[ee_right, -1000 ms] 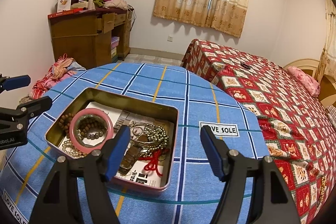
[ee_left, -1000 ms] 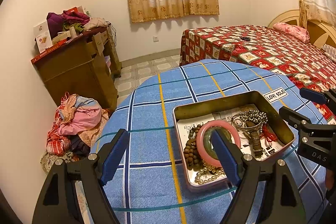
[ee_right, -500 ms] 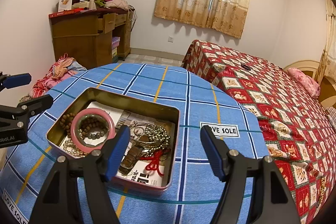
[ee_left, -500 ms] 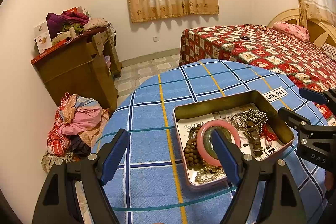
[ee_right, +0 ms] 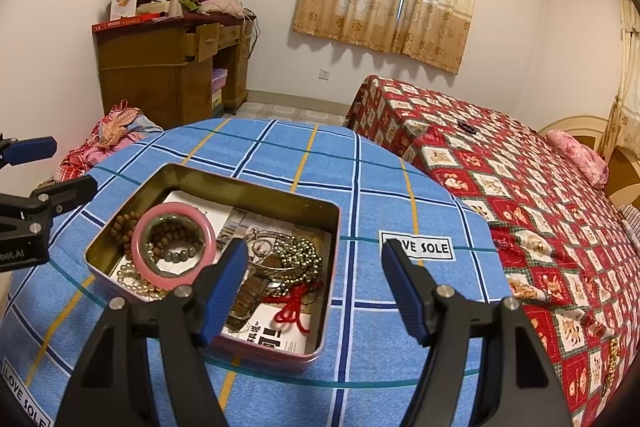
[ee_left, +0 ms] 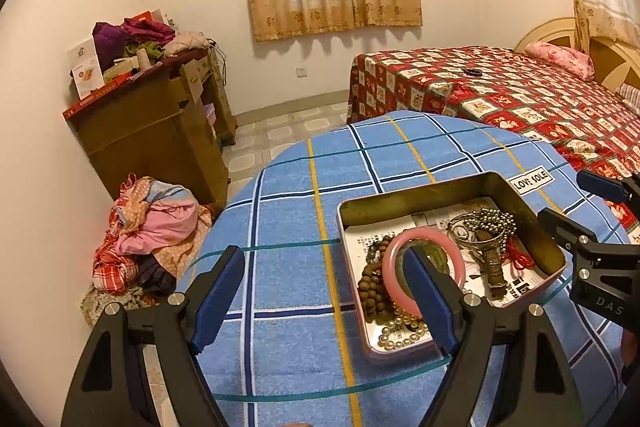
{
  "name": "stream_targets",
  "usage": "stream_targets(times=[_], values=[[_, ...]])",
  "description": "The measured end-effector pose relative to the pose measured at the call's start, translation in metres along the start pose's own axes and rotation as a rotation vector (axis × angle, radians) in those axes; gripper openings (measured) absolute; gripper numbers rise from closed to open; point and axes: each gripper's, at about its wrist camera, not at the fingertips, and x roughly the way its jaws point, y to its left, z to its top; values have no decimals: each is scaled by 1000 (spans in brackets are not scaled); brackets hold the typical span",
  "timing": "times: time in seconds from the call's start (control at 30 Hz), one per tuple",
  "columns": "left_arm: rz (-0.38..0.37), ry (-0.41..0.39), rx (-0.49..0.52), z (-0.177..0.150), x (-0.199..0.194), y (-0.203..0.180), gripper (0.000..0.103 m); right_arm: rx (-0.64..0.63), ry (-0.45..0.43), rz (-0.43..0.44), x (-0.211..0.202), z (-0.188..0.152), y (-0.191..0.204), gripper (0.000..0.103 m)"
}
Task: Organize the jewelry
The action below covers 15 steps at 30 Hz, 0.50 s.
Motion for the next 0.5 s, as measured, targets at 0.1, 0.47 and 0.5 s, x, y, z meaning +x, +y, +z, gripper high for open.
stream_targets(times=[0.1,0.47,0.5], values=[[13,-2,7,0,0,0,82,-2,-1,-1,0,0,0,71],[30,5,12,-3,3,3,82,0,2,-1,0,-2,-1,71],[29,5,13,-4,3,3,82,-1,2,-2,0,-2,-1,71]])
